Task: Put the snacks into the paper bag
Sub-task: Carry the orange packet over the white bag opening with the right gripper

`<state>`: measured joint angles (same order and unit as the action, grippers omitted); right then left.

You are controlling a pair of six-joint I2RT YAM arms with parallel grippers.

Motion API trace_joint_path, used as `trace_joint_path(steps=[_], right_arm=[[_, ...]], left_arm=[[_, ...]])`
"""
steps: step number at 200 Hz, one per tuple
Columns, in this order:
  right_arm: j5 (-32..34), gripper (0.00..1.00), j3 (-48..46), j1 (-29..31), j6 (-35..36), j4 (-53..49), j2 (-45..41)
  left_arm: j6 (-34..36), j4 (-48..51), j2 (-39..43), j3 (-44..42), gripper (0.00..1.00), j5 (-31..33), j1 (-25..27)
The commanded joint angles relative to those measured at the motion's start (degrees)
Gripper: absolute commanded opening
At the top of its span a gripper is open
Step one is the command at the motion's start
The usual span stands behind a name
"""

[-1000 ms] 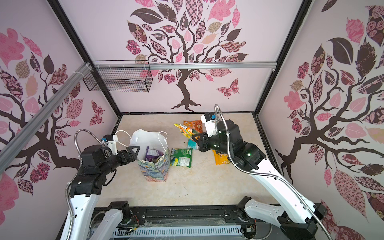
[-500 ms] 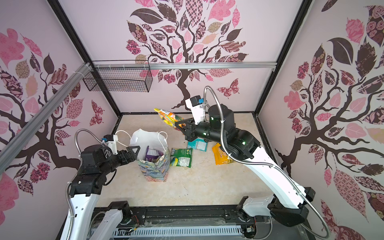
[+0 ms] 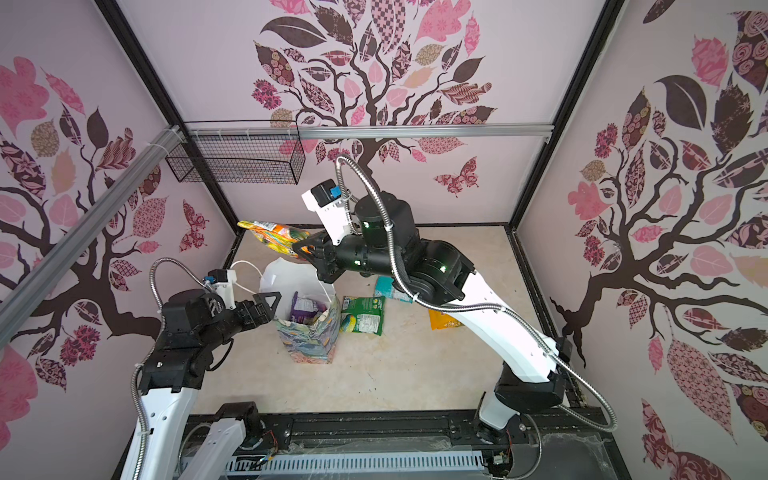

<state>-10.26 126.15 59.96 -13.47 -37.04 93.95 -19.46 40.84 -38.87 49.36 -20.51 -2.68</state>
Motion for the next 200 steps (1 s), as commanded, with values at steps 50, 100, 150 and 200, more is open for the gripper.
trace_joint_path(steps=[50, 100, 150, 200], right_arm=[[-2.27, 0.0, 3.02, 2.35, 1.49, 0.23, 6.05], [-2.84, 0.0, -0.55, 2.48, -1.44, 3.83, 8.89], [-3.01, 0.0, -6.02, 2.44, -4.51, 8.3, 9.36], [-0.05, 0.0, -17.15, 2.35, -7.31, 14.85, 4.8]], left_arm=[[0.3, 0.38, 0.02, -1.2, 0.96, 1.43, 0.17], [0.3, 0.49, -0.44, -1.08, 0.87, 1.44, 0.14], [0.22, 0.6, -0.68, -1.03, 0.81, 1.36, 0.18], [0.3, 0.55, -0.5, -1.02, 0.79, 1.09, 0.18]])
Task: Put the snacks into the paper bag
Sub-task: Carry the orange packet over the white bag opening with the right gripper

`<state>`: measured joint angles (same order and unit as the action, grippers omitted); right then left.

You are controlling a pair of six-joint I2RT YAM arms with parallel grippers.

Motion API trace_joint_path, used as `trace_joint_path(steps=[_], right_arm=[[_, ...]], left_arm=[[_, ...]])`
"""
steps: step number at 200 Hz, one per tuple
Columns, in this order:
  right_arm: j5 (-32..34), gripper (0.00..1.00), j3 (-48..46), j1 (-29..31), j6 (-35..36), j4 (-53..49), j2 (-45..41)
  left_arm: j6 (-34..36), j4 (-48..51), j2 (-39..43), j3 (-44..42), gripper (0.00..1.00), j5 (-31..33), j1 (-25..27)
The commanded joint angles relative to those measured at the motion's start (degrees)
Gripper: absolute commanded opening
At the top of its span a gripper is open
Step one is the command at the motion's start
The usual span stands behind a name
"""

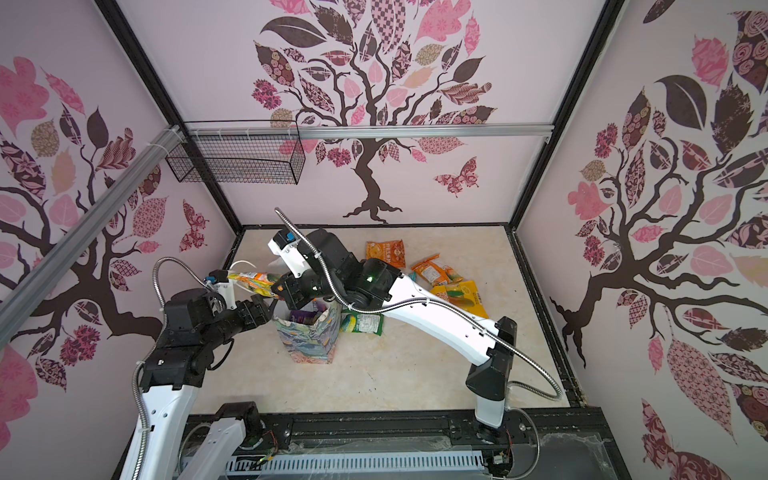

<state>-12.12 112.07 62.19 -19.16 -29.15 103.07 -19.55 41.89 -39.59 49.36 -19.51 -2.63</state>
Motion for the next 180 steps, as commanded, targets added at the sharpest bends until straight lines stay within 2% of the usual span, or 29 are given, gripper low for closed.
trace_joint_path(steps=[1, 54, 96, 150, 166, 180], right_arm=[[1.82, 0.0, -3.26, 0.12, -1.65, 7.07, -4.38], [5.12, 0.0, -6.16, 0.07, -1.84, 8.71, -4.91], [11.89, 0.0, -5.46, 0.05, 1.15, 5.81, -4.8], [16.36, 0.0, -4.77, 0.02, 4.8, 3.13, -5.02], [16.05, 0.0, -4.26, 0.12, 7.07, 2.03, -5.09], [13.14, 0.0, -3.47, 0.11, 10.35, 0.36, -4.81]], left_arm=[[0.39, -0.49, 0.22, -1.02, 0.79, 0.09, 0.11], [0.39, -0.53, 0.31, -1.03, 0.78, 0.0, 0.15], [0.43, -0.49, 0.4, -1.03, 0.78, 0.0, 0.1], [0.38, -0.5, 0.56, -1.02, 0.78, 0.09, 0.09], [0.39, -0.52, 0.57, -1.03, 0.78, 0.08, 0.11], [0.39, -0.43, 0.53, -0.99, 0.78, 0.34, 0.1]])
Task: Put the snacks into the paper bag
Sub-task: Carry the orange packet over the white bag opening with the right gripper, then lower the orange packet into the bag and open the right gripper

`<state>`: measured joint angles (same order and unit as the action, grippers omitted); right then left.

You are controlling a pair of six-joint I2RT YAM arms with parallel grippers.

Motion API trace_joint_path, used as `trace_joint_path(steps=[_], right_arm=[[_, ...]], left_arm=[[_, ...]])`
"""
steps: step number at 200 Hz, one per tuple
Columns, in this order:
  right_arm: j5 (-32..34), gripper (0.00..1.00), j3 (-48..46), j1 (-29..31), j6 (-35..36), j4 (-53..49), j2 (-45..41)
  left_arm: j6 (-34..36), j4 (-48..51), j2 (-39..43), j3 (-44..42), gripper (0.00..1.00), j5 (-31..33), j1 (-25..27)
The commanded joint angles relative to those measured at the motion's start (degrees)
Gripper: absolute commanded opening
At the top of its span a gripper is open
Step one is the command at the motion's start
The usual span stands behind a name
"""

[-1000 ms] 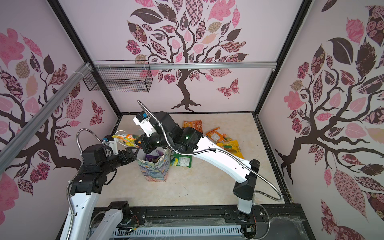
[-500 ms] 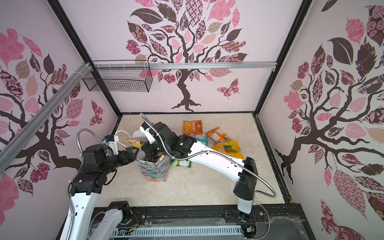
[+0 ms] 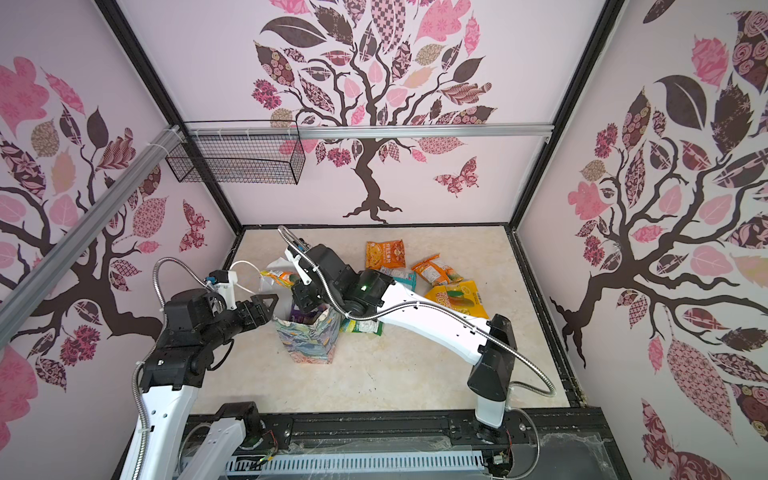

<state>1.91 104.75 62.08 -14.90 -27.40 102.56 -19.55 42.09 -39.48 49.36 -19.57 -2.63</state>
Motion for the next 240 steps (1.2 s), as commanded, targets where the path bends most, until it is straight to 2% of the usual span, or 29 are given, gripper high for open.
trace_joint_path(steps=[1, 28, 90, 126, 162, 206, 240], right_arm=[[-1.05, 0.0, 3.95, 0.18, 6.27, -1.58, -4.26], [-1.78, 0.0, 6.31, 0.23, 9.04, -5.47, -3.18], [-0.61, 0.0, 7.53, 0.25, 10.24, -7.92, -1.63], [-0.42, 0.0, 7.84, 0.23, 10.41, -8.59, -0.96], [-0.98, 0.0, 7.87, 0.22, 10.33, -8.94, -0.31], [-2.48, 0.03, 8.21, 0.4, 9.8, -9.34, 0.49], [-3.49, 0.04, 9.06, 0.52, 9.61, -9.24, 0.97]], left_arm=[[0.39, -0.66, 0.44, -0.97, 0.78, 0.45, 0.13], [0.39, -0.59, 0.63, -0.85, 0.78, 0.59, 0.14], [0.35, -1.5, 3.38, -1.11, 0.77, 0.21, 0.11], [0.11, -0.38, 3.29, -0.67, 0.68, 2.91, 0.09], [0.04, -0.14, 3.36, -0.5, 0.65, 3.66, 0.01], [-0.09, -0.56, 4.72, -0.65, 0.65, 3.84, -0.03], [-0.31, -0.23, 4.3, -0.68, 0.69, 5.2, -0.03]])
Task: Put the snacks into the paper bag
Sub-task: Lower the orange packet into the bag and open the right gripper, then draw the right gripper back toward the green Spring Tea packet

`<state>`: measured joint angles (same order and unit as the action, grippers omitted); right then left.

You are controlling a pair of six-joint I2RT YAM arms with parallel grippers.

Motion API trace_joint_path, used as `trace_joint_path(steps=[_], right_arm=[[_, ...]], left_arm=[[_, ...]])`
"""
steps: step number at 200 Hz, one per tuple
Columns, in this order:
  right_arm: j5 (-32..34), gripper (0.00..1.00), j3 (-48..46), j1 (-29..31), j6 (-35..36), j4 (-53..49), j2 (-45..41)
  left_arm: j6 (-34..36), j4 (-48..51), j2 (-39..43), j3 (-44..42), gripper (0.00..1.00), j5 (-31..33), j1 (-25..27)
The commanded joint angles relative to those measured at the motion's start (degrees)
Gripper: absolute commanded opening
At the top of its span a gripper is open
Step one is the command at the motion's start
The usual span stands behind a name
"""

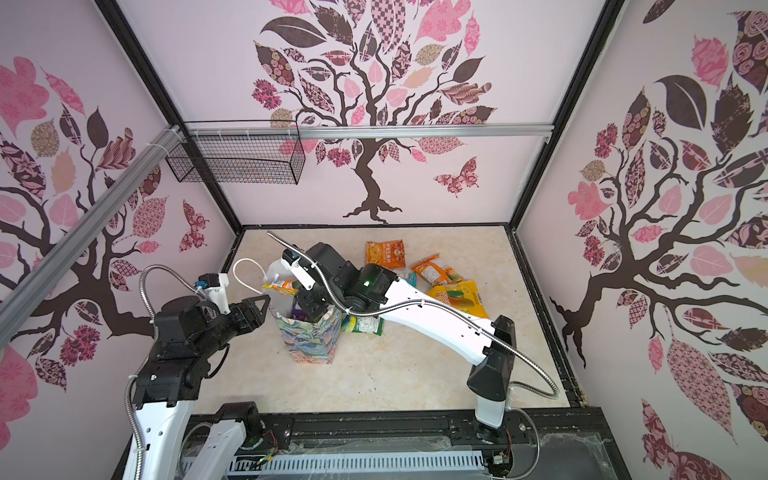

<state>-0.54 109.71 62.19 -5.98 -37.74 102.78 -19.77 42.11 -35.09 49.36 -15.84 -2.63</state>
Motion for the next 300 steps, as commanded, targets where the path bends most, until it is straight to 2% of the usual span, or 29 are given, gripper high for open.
trace_joint_path(steps=[1, 60, 91, 112, 137, 167, 198, 238, 253, 266, 300], right_arm=[[-1.05, 0.04, 4.14, 0.44, 0.7, 1.18, 0.75], [0.48, 0.04, 4.98, 0.38, 1.56, 1.69, 1.93], [0.59, 0.08, 6.0, 0.4, 1.77, 1.44, 3.34], [-0.23, 0.13, 6.24, 0.43, 1.63, 1.26, 3.98], [-0.91, 0.28, 7.54, 0.38, 1.5, 0.72, 4.44], [-1.13, 0.39, 10.78, 0.39, 1.4, -0.8, 4.8], [-0.21, 0.41, 14.04, 0.47, 1.41, -3.79, 4.49], [1.28, 0.43, 17.13, 0.8, -0.48, -7.2, 1.37], [1.92, 0.44, 15.23, 1.35, -1.46, -6.93, -1.89], [3.35, 0.45, 9.07, 1.7, -2.44, -5.52, -6.52], [9.93, 0.49, -20.09, 1.79, -8.95, 10.2, -26.87]], left_arm=[[-0.09, -0.22, -0.08, -0.63, 0.69, 1.49, -0.06], [-0.18, -0.13, -0.35, -0.55, 0.69, 1.25, -0.08], [-0.31, -0.26, -0.38, -0.58, 0.72, 1.25, -0.05], [-0.27, 0.03, -0.3, -0.51, 0.73, 1.92, -0.02], [-0.46, 0.11, -0.22, -0.59, 0.76, 2.77, -0.19], [-0.45, 0.23, -0.68, -0.5, 0.76, 2.39, -0.26], [-0.53, 0.43, -0.33, -0.4, 0.79, 3.12, -0.18], [-0.62, 0.65, 0.59, -0.19, 0.9, 4.77, -0.43], [-0.3, 0.76, 0.53, 0.36, 0.93, 5.91, -0.49], [-0.05, 0.95, 0.29, 1.25, 0.94, 6.57, -0.54], [0.58, 0.43, -1.29, 3.86, 0.97, 8.61, -0.76]])
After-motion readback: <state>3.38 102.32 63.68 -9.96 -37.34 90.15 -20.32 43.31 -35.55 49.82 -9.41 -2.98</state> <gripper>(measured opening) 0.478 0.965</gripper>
